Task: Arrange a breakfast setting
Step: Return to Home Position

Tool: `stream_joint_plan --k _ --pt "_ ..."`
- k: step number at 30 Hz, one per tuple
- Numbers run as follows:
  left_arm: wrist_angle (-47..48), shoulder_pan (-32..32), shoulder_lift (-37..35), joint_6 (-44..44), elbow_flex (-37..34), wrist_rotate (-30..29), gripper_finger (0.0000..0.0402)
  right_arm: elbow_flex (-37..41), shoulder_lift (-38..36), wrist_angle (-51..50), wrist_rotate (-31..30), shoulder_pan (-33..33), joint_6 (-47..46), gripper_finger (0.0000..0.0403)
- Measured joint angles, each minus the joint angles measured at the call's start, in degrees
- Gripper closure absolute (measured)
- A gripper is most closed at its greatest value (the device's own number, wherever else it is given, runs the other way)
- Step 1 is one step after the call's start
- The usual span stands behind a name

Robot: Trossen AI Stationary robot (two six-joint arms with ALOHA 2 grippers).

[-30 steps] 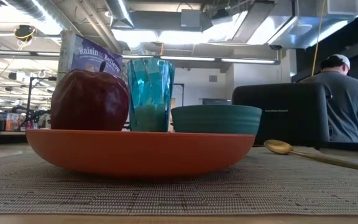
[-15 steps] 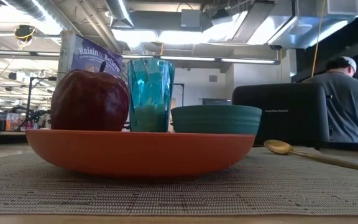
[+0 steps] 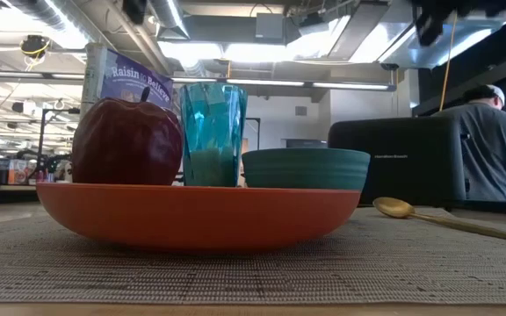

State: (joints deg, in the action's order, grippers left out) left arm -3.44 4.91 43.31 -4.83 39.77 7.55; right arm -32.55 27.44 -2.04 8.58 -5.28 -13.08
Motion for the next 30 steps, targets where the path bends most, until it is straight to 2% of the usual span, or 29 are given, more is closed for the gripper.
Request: stream_joint_plan --k 6,13,18,21,27,30 --pt "-1.2 0.0 -7.6 -1.1 -8.6 0.0 0.0401 5.0 -1.5 -0.8 2.0 0.0 -0.1 0.0403" --pt "-1.5 0.0 -19.8 -1.1 -16.7 -0.2 0.0401 5.5 -9.1 -2.5 1.4 0.0 3.2 0.0403" --pt "-1.4 0.0 -27.3 -1.1 -23.5 -4.6 0.0401 7.0 -16.0 -9.2 -2.1 0.0 4.8 0.0403" --pt "-3.3 0.0 -29.1 -1.1 -26.8 -7.1 0.0401 10.4 -19.9 -7.9 -3.0 0.0 2.8 0.0403" --pt "-5.7 0.0 -31.3 -0.8 -30.1 -4.3 0.0401 18.6 -27.2 -4.5 -3.0 0.0 -2.3 0.0403" --pt "-5.7 0.0 -32.8 0.4 -30.5 -1.1 0.0401 21.2 -27.3 -3.6 -1.9 0.0 -3.1 0.0403"
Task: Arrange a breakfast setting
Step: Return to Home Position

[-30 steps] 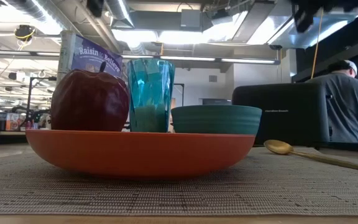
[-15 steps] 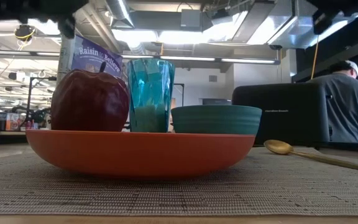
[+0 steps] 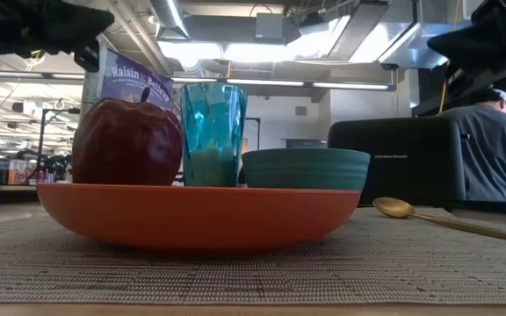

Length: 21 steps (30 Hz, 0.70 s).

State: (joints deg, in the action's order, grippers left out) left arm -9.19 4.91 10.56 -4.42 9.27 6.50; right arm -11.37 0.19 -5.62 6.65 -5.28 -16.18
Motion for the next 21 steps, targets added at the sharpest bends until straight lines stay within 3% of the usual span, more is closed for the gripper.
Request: stream_joint_plan --k 3,13,21 --pt "0.4 0.0 -1.7 1.5 -0.2 1.6 0.0401 2.6 0.0 0.9 2.8 0.0 0.1 0.0403" --pt "7.7 0.0 -7.3 3.4 -0.3 2.9 0.0401 10.9 0.1 14.4 3.5 0.0 -1.5 0.0403" --pt "1.8 0.0 -10.4 1.5 -7.5 2.9 0.0401 10.9 -0.1 15.8 4.5 0.0 -1.1 0.0403"
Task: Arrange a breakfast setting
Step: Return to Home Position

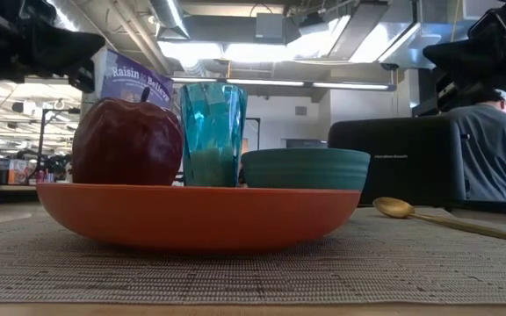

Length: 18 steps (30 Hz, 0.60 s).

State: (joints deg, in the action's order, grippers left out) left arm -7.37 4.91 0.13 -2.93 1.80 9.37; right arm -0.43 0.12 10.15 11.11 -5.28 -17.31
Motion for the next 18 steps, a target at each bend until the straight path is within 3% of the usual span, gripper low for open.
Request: stream_joint_plan --k 9,18 --pt "-1.4 0.0 0.0 -1.0 -1.4 1.6 0.0401 0.0 0.0 0.6 -2.0 0.0 0.0 0.0403" --pt "4.9 0.0 0.4 -1.0 -1.4 1.6 0.0401 0.0 0.0 -1.7 -3.1 0.0 -0.6 0.0403"
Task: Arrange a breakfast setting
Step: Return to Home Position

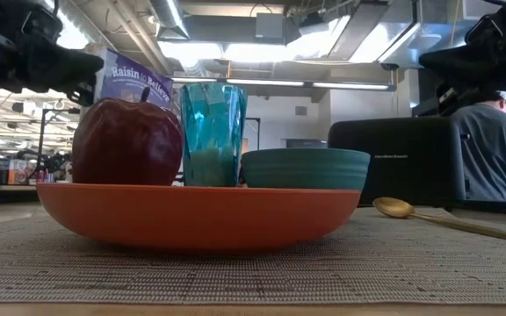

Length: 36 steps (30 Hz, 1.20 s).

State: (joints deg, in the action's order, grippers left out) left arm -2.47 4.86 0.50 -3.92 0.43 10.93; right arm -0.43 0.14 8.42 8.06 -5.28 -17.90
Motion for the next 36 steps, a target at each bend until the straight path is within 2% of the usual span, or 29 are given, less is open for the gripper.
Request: stream_joint_plan --k 8,19,36 --pt "0.3 0.0 0.2 2.6 0.0 -2.4 0.0401 0.0 0.0 -1.4 0.0 0.0 -1.3 0.0403" --pt "0.3 0.0 0.2 3.3 0.0 -2.5 0.0401 0.0 0.0 -5.8 0.1 0.0 -1.3 0.0403" --pt "0.3 0.0 0.2 3.1 0.0 -2.5 0.0401 0.0 0.1 -5.9 0.0 0.0 -1.3 0.0403"
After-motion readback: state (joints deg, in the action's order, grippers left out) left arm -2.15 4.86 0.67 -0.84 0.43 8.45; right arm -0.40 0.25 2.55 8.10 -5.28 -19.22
